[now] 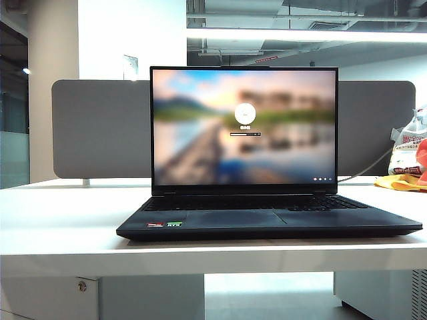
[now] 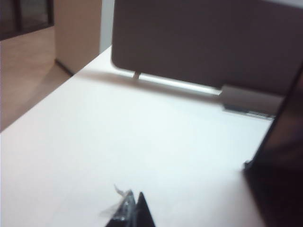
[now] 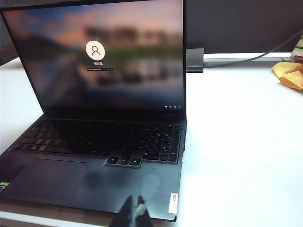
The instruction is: Open the lid of the laptop and use the keypad to enter the password "123".
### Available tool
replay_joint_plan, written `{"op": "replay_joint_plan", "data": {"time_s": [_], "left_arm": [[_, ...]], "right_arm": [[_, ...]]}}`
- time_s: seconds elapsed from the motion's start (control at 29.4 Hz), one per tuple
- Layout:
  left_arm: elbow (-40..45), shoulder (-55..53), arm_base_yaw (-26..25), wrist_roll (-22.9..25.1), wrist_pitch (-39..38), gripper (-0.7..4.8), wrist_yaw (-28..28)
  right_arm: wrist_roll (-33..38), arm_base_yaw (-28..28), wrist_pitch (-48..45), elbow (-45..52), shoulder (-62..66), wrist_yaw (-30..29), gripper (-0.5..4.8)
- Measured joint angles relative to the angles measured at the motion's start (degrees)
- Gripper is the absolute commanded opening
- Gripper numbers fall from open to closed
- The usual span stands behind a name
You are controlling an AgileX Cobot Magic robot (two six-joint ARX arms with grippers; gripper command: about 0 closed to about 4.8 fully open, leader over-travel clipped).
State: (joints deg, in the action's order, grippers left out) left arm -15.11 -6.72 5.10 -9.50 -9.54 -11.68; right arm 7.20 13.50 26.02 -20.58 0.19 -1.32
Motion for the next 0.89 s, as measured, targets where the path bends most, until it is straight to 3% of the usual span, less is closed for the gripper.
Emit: {"op": "replay_joint_plan", "data": {"time_s": [0.37, 0.61, 0.89], "left_arm": [[8.83, 5.95, -8.61, 0.96, 3.61, -0.05, 0.35], [11.93, 6.54, -10.32, 1.99, 5.81, -0.05, 1.62], [14.71, 6.58, -10.32, 4.35, 8.17, -0.06, 9.68]], "right_arm": [[0.00, -0.02, 0.02, 0.02, 0.00, 0.00, -0.08], [0.00, -0.04, 0.07, 0.02, 0.00, 0.00, -0.08], [0.00, -0.04, 0.07, 0.02, 0.00, 0.00, -0.08]]}}
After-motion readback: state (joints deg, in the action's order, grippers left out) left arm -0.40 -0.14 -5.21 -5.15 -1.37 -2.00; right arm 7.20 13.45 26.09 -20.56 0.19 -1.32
